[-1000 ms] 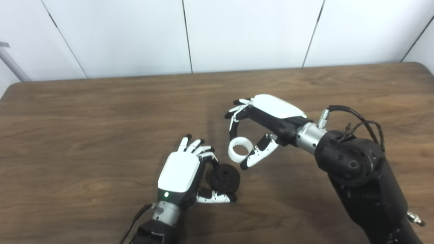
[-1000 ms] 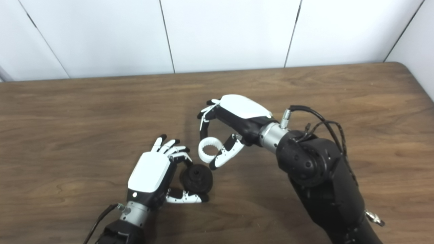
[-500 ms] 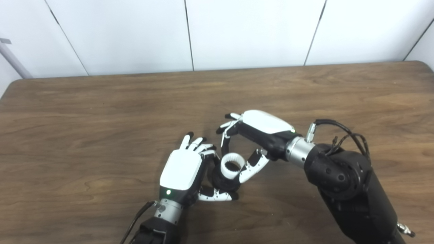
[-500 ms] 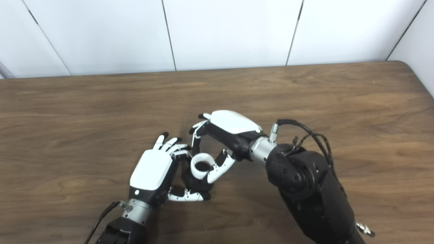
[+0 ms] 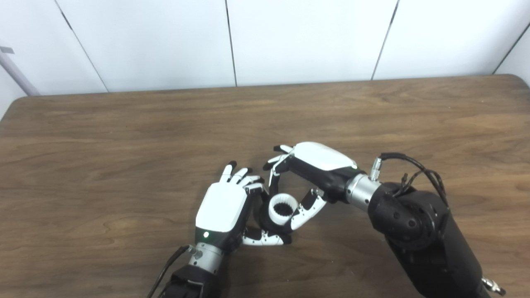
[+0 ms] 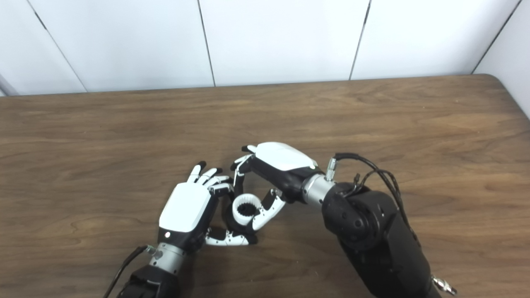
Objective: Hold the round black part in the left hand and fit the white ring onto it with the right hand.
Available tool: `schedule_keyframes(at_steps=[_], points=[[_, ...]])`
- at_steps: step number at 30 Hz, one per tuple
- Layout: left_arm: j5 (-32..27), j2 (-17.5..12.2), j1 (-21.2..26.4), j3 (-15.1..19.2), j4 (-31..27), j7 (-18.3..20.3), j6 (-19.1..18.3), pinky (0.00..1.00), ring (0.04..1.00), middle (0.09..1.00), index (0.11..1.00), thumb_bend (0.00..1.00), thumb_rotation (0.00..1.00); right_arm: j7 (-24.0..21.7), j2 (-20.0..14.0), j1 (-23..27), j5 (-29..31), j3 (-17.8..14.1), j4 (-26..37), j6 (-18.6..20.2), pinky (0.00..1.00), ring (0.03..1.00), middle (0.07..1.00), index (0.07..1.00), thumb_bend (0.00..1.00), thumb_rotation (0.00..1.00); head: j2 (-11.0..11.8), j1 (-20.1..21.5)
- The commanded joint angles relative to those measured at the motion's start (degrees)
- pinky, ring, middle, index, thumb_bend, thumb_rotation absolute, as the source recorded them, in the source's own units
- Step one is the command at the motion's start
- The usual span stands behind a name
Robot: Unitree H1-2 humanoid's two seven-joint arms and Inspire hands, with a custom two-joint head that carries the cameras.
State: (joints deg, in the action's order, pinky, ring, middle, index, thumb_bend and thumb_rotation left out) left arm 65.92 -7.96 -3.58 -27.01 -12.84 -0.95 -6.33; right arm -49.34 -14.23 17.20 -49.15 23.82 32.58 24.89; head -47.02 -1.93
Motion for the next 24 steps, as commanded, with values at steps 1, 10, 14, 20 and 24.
schedule_keyframes(at_steps=[1,10,14,20,24], points=[[1.3,0.3,0.1,-0.9,-0.4,1.3,0.0,1.00,0.891,0.776,0.485,0.52,0.06,2.1,0.4,1.3,-0.1,-0.2,0.0,-1.4,1.00,0.983,0.841,0.484,0.52,0.13,0.0,-0.1],[1.2,0.4,0.3,-0.8,0.0,0.8,0.0,1.00,0.889,0.773,0.485,0.53,0.06,3.6,0.1,1.8,-0.1,-0.3,-1.6,-2.4,1.00,0.983,0.839,0.484,0.52,0.13,0.2,0.2],[1.2,0.5,0.3,-0.9,0.0,0.8,0.0,1.00,0.888,0.773,0.485,0.52,0.06,4.3,0.0,2.1,0.1,-0.5,-2.2,-2.8,1.00,0.981,0.843,0.484,0.52,0.13,0.2,0.2],[1.0,0.5,0.3,-0.9,-0.1,0.6,0.3,1.00,0.886,0.772,0.484,0.52,0.06,4.0,0.3,2.6,-0.5,-0.3,-2.1,-2.0,1.00,0.979,0.849,0.485,0.52,0.13,0.4,0.2],[1.0,0.6,0.3,-1.0,-0.1,0.9,0.2,1.00,0.888,0.774,0.484,0.52,0.06,4.5,0.4,2.3,-0.1,-0.3,-2.5,-2.4,1.00,0.978,0.844,0.484,0.52,0.13,0.3,0.3]])
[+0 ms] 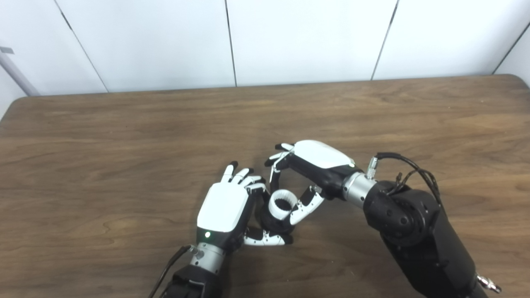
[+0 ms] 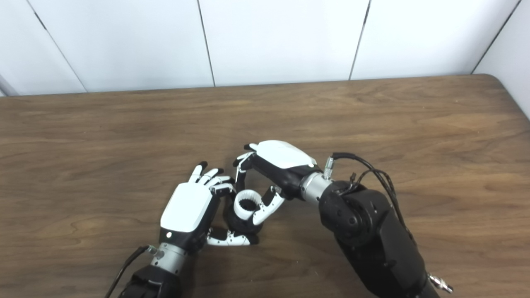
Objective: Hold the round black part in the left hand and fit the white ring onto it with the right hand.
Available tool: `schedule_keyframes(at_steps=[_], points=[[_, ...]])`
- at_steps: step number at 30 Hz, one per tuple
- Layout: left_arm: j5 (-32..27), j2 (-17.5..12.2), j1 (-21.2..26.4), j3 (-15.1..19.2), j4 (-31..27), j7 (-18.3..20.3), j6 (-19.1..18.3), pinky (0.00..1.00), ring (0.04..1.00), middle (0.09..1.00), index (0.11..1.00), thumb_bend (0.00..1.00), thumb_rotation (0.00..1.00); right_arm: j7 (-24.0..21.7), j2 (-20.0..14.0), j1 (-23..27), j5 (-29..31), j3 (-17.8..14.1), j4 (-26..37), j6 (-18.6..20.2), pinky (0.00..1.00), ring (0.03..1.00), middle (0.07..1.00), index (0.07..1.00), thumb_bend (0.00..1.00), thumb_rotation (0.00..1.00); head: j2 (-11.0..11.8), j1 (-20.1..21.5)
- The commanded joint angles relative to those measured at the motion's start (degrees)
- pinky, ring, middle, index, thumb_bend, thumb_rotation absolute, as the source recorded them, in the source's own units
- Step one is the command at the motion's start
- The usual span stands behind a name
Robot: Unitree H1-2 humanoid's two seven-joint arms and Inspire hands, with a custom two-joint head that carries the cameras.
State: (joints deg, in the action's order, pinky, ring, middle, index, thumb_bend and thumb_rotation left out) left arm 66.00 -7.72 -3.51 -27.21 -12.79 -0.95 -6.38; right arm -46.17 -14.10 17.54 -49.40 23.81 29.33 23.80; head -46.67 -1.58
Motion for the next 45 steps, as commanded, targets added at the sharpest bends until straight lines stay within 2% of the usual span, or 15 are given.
schedule_keyframes(at_steps=[1,18,33,45], points=[[1.0,0.3,0.3,-0.8,-0.1,0.8,0.2,1.00,0.888,0.774,0.484,0.52,0.06,1.4,0.3,1.9,0.2,-0.2,0.7,-1.4,1.00,0.979,0.844,0.484,0.52,0.13,0.0,-0.1],[1.3,0.7,0.4,-1.0,0.0,0.9,-0.1,1.00,0.887,0.773,0.484,0.52,0.06,1.1,1.3,1.3,0.8,0.5,1.1,-0.8,1.00,0.985,0.842,0.484,0.52,0.13,-0.3,-0.4],[1.8,1.0,0.4,-0.9,-0.5,1.5,-0.5,1.00,0.887,0.773,0.484,0.52,0.06,0.8,0.5,1.2,0.9,0.7,0.9,-0.8,1.00,0.987,0.846,0.484,0.52,0.13,-0.5,-0.5],[1.7,1.0,0.3,-0.8,-0.9,1.9,-0.5,1.00,0.888,0.774,0.484,0.52,0.06,1.2,0.0,0.6,2.1,0.2,0.1,-0.7,0.96,0.980,0.845,0.485,0.52,0.13,-0.7,-0.1]])
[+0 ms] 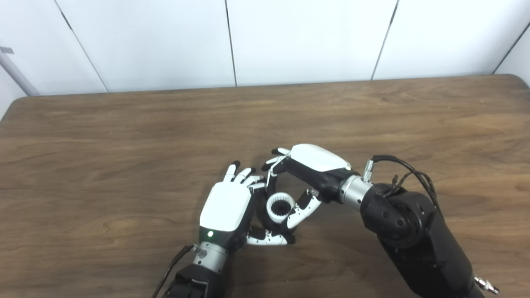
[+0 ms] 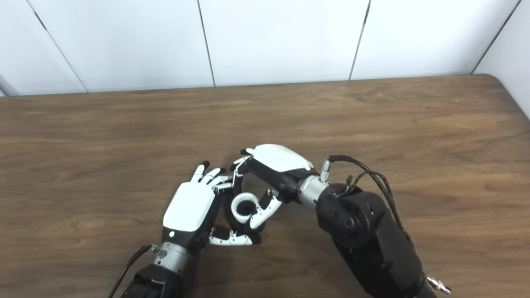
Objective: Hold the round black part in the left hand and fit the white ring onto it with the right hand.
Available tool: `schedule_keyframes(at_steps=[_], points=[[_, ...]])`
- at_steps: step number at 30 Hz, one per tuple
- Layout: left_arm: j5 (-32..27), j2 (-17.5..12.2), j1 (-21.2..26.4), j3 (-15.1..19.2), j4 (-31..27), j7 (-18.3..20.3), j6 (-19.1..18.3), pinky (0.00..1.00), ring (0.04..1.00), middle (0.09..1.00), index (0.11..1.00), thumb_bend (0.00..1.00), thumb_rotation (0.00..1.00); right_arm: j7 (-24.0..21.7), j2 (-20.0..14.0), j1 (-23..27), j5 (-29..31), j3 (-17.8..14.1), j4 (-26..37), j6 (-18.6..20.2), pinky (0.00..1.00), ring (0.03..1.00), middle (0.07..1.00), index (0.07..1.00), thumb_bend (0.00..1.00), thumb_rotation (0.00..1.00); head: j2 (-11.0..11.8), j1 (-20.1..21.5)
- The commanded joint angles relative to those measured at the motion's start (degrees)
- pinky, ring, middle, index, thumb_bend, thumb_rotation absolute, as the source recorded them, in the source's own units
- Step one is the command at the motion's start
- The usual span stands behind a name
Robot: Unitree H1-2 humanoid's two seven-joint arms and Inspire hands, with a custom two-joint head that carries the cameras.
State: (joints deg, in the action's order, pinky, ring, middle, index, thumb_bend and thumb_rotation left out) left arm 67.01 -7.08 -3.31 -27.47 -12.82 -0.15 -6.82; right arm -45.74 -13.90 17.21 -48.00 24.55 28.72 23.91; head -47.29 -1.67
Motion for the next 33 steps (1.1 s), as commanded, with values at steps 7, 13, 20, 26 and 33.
schedule_keyframes(at_steps=[7,13,20,26,33], points=[[0.6,0.2,0.1,-0.5,-0.7,0.8,0.2,1.00,0.885,0.772,0.485,0.52,0.06,0.8,-0.4,0.5,0.4,-0.4,0.5,-0.4,0.96,0.990,0.853,0.485,0.52,0.13,0.0,0.3],[0.7,0.1,0.1,-0.5,-0.6,0.6,0.4,1.00,0.888,0.772,0.485,0.52,0.06,1.6,-0.3,0.1,0.0,-0.1,0.3,-0.8,0.94,0.982,0.852,0.485,0.52,0.13,0.0,0.4],[0.6,0.2,0.1,-0.5,-0.6,0.6,0.5,1.00,0.888,0.774,0.485,0.52,0.06,3.3,-0.9,-0.4,0.8,-0.1,-0.9,-2.7,0.93,0.971,0.846,0.490,0.52,0.14,0.1,0.2],[0.8,0.1,0.1,-0.5,-0.6,0.5,0.5,1.00,0.887,0.773,0.484,0.52,0.06,3.4,-1.2,-0.3,1.0,-0.2,-0.5,-2.6,0.93,0.967,0.855,0.575,0.84,0.18,0.0,0.1],[0.8,-0.1,0.1,-0.5,-0.8,0.7,0.6,1.00,0.886,0.775,0.485,0.52,0.06,4.8,-1.5,-0.4,1.2,-0.4,-0.8,-3.9,0.93,0.960,0.849,0.609,1.00,0.24,-0.1,0.3]])
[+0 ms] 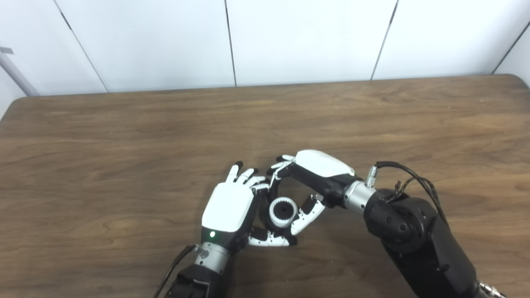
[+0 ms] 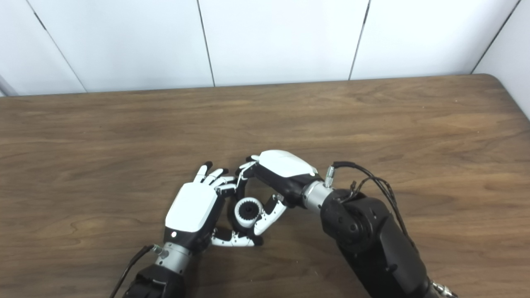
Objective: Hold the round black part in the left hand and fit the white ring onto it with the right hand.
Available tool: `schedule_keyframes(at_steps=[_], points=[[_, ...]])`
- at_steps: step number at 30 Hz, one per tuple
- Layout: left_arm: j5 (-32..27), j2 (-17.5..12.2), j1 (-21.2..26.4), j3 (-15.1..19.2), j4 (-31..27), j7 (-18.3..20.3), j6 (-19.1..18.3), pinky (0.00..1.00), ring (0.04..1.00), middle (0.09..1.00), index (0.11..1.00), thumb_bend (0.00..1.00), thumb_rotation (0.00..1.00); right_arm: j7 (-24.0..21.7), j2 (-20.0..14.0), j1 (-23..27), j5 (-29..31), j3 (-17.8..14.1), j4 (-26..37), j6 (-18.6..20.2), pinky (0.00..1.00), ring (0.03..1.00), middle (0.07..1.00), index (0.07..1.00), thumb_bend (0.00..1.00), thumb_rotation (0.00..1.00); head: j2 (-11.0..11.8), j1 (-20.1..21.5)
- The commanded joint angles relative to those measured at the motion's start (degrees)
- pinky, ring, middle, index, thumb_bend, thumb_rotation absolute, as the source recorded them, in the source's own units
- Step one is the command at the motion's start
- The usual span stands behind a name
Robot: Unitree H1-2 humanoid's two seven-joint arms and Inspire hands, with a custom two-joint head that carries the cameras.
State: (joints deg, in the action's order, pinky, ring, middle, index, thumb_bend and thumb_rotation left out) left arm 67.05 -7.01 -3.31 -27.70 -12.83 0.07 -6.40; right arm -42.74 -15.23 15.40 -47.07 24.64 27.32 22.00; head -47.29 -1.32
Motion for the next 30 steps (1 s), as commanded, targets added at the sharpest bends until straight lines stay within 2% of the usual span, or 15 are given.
schedule_keyframes(at_steps=[1,21,25,30], points=[[0.7,-0.2,0.1,-0.2,-0.8,0.5,0.3,1.00,0.886,0.776,0.485,0.52,0.06,2.0,-0.2,1.4,0.4,-0.6,0.6,-2.1,0.93,0.960,0.848,0.609,1.00,0.24,-0.1,-0.1],[0.3,-0.6,0.3,0.0,-0.1,-0.6,0.8,1.00,0.886,0.775,0.485,0.52,0.06,0.8,-0.8,1.4,-0.4,-1.9,2.4,-0.1,0.96,0.973,0.865,0.620,1.00,0.22,0.1,0.1],[0.1,-0.7,0.3,0.5,-0.7,0.5,0.3,1.00,0.894,0.779,0.485,0.52,0.06,-0.1,-2.0,1.6,0.1,-3.2,3.5,0.1,0.95,0.976,0.867,0.631,1.00,0.24,0.2,0.1],[-1.2,-1.1,0.6,1.7,-0.6,0.3,0.8,1.00,0.893,0.779,0.484,0.52,0.06,-0.9,-3.1,1.5,0.0,-5.6,5.3,2.1,0.93,0.976,0.864,0.632,1.00,0.22,0.3,0.1]])
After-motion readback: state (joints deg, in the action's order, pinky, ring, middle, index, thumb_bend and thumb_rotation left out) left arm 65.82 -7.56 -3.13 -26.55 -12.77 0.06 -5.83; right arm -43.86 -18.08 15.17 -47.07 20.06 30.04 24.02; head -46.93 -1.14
